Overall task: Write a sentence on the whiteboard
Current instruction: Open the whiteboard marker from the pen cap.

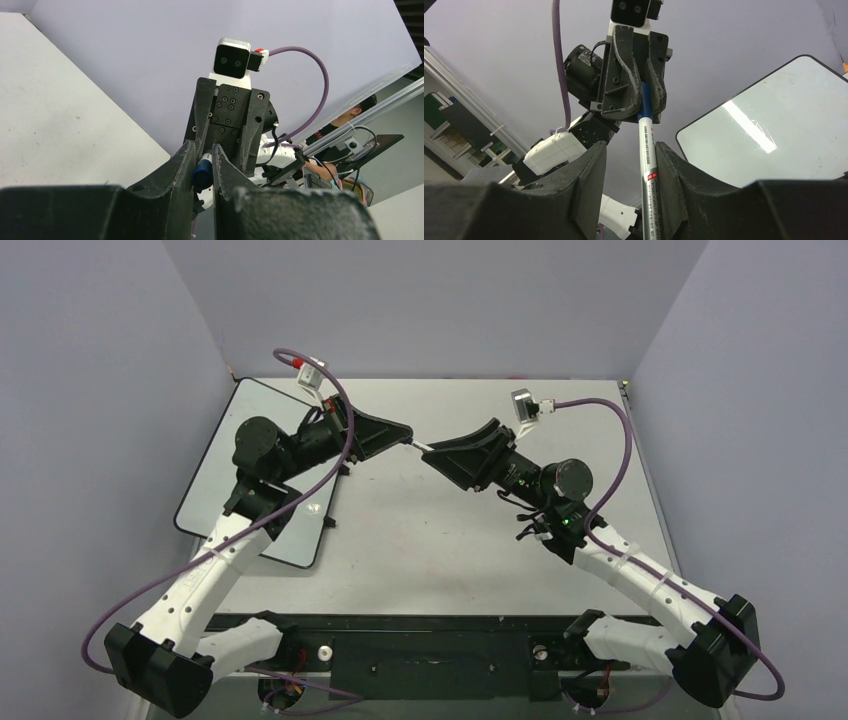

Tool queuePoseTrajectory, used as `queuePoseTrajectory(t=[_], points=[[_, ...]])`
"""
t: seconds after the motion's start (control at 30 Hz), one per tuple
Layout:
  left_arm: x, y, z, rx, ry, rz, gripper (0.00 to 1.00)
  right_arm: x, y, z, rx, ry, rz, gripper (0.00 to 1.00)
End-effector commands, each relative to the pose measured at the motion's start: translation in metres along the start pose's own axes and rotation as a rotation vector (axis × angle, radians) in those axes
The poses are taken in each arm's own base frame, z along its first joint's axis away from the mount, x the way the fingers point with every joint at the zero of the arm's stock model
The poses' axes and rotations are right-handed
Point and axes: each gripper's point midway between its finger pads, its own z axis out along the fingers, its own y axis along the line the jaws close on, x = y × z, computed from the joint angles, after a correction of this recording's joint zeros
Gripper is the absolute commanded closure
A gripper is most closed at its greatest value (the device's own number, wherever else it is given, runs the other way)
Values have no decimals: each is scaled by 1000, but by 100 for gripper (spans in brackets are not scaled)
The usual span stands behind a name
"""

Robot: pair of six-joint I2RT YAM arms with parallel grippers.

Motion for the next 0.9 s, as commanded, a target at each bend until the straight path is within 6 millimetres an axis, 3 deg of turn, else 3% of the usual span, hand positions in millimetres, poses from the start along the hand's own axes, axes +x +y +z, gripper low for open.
queuePoseTrajectory(t=[0.0, 0.37, 0.87], points=[[-5, -7, -4, 12, -29, 55, 100, -22, 29, 5, -95, -52, -51, 65], [-5, 2, -5, -24, -33, 67, 100, -22, 27, 9, -106, -50, -34, 74], [0, 10, -4, -39, -18, 66, 100, -21, 25, 11, -105, -48, -25, 80]])
